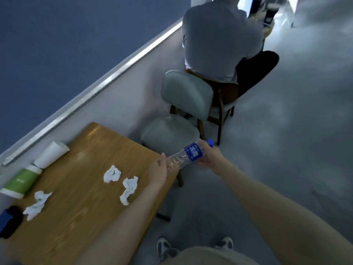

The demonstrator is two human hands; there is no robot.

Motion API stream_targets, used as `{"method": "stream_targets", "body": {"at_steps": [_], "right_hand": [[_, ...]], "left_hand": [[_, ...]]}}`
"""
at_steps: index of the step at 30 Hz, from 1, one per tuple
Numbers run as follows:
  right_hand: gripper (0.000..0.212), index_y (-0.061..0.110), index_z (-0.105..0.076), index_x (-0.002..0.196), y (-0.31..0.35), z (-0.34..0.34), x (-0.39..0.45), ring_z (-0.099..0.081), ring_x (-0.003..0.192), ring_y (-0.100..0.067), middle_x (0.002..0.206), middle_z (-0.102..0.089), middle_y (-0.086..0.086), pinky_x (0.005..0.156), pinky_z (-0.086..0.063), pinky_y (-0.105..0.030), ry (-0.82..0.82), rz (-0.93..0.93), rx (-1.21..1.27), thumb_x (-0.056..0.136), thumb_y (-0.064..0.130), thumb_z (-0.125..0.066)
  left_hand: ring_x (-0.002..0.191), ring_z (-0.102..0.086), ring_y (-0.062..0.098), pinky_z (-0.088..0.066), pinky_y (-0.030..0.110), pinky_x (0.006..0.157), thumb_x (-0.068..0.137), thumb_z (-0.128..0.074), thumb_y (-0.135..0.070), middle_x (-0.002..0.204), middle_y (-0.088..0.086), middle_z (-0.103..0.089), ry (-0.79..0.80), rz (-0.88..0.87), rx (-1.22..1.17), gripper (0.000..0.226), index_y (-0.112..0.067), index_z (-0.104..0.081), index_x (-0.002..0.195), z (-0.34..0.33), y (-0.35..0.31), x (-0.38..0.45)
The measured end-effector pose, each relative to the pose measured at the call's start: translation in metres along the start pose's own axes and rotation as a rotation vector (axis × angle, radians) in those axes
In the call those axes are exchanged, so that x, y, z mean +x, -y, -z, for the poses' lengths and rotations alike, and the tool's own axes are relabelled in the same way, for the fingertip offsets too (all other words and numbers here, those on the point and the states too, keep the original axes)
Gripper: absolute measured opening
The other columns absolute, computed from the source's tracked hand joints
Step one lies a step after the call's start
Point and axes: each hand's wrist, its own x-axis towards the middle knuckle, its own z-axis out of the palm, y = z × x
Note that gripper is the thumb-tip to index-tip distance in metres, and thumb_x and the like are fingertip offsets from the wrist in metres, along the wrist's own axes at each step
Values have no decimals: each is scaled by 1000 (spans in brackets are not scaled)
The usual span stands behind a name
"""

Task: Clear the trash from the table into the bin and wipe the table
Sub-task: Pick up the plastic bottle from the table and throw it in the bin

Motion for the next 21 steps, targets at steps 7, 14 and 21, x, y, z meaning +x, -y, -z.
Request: {"method": "stream_targets", "body": {"at_steps": [7, 14, 21], "right_hand": [[58, 18, -58, 123, 41, 148, 15, -70, 100, -29, 110, -72, -11, 92, -56, -43, -92, 80, -12, 82, 57, -71], [36, 26, -58, 108, 77, 276, 33, -70, 89, -24, 99, -72, -4, 91, -56, -41, -216, 135, 102, 87, 55, -66], [44, 23, -58, 112, 100, 364, 54, -74, 86, -23, 94, -76, -3, 73, -59, -33, -308, 155, 238, 86, 59, -64]], "left_hand": [[75, -64, 20, -55, 39, 70, 101, -41, -56, 83, 3, -67, 89, -68, 57, 45, -21, -64, 84, -143, -58, -10], [90, -69, 29, -53, 46, 90, 101, -41, -54, 91, 9, -74, 242, -172, 182, 54, -9, -70, 95, -266, -113, -25], [75, -60, 9, -42, 27, 68, 104, -37, -51, 79, -6, -66, 359, -330, 383, 49, -15, -65, 85, -357, -164, -13]]}}
